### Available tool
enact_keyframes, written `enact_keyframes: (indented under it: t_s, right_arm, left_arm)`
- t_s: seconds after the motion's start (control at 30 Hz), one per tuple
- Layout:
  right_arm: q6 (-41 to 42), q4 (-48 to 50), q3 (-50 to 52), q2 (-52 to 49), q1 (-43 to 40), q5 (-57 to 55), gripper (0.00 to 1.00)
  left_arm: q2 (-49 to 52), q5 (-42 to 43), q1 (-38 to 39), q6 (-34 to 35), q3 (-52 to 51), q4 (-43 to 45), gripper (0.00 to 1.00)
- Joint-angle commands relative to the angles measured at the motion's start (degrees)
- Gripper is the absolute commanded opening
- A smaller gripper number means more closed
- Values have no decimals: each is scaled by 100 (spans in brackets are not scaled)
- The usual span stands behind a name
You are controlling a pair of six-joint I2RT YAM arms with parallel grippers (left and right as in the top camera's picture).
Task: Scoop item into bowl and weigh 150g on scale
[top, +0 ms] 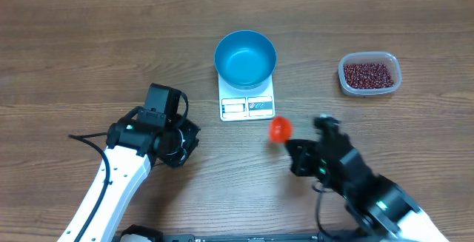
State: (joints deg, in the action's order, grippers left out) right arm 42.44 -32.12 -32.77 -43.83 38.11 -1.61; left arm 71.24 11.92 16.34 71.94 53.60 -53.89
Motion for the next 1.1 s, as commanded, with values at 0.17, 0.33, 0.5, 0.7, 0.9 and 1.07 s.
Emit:
enact_keyframes:
  t_s: [0.17, 0.33, 0.5, 0.7, 0.9, 1.07]
  right_arm:
    - [-101, -444, -90, 1679, -31, -1410, 4]
    - [-101, -588, -90, 1742, -31, -1687, 4]
    - [-101, -791, -90, 1742, -31, -1703, 4]
    - [-98, -876, -90, 1742, -31, -1884, 4]
    - [-98, -881, -90, 1742, -31, -1939, 4]
    - [-98, -879, -90, 1742, -31, -1939, 4]
  left_arm:
    - [46, -962, 1189, -588, 94, 1716, 4]
    - [553, -2006, 2074, -621, 94, 2577, 4]
    - [1346, -2306, 2575, -1080, 94, 3609, 4]
    - [2208, -2306, 2643, -1969, 94, 4673, 4]
    - [2505, -2817, 2634, -1978, 94, 4837, 4]
    - [2514, -3204, 2636, -2122, 94, 4817, 4]
